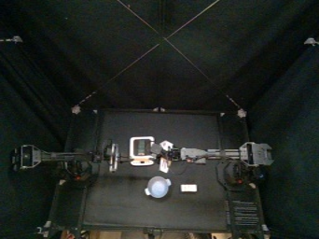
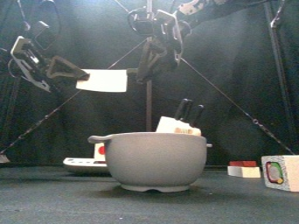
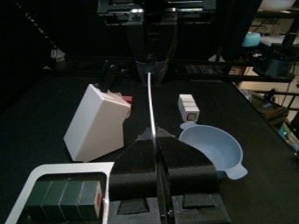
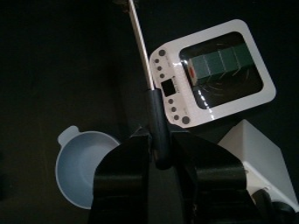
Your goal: Cut sushi roll
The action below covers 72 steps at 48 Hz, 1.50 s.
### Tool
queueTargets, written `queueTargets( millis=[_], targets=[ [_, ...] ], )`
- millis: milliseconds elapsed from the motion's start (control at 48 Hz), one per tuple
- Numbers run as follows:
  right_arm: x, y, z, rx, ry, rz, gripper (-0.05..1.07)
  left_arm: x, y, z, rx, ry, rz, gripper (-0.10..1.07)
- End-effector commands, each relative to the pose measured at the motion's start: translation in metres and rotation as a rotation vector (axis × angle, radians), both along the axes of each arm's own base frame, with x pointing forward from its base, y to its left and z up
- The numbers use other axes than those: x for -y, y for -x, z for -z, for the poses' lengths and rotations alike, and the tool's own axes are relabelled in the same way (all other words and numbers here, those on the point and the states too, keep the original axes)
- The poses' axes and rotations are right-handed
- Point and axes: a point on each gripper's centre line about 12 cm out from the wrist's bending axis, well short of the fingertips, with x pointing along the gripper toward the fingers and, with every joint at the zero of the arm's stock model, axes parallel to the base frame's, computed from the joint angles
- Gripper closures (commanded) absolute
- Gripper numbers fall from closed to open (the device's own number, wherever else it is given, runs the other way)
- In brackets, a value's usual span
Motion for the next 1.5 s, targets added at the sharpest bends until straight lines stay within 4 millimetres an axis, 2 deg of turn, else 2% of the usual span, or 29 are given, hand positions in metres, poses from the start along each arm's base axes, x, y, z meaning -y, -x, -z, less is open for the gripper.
queueTargets(
  millis=[0,250,500,812,1062,1250,1354,1479],
  targets=[
    [0.005,-0.002,-0.019,0.053,0.009,0.011,0.52,0.0,-0.002,-0.004,0.013,-0.005,0.001,0.83],
    [0.018,-0.006,-0.01,0.04,0.064,0.014,0.54,-0.01,0.0,-0.003,0.01,-0.019,-0.037,0.83],
    [0.048,-0.012,-0.003,0.038,0.129,0.051,0.54,-0.03,0.0,-0.002,-0.004,-0.081,-0.109,0.83],
    [0.088,-0.011,0.009,0.037,0.138,0.127,0.55,-0.056,0.001,0.012,-0.071,-0.098,-0.197,0.83],
    [0.1,-0.016,0.026,0.011,0.137,0.143,0.55,-0.078,-0.011,0.034,-0.163,-0.07,-0.237,0.83],
    [0.108,-0.018,0.035,-0.015,0.161,0.144,0.55,-0.088,-0.015,0.052,-0.241,-0.127,-0.21,0.83],
    [0.116,-0.016,0.036,-0.019,0.163,0.16,0.55,-0.095,-0.013,0.054,-0.252,-0.151,-0.212,0.83],
    [0.121,-0.013,0.032,-0.021,0.182,0.161,0.55,-0.093,-0.009,0.052,-0.262,-0.21,-0.161,0.83]
  ],
)
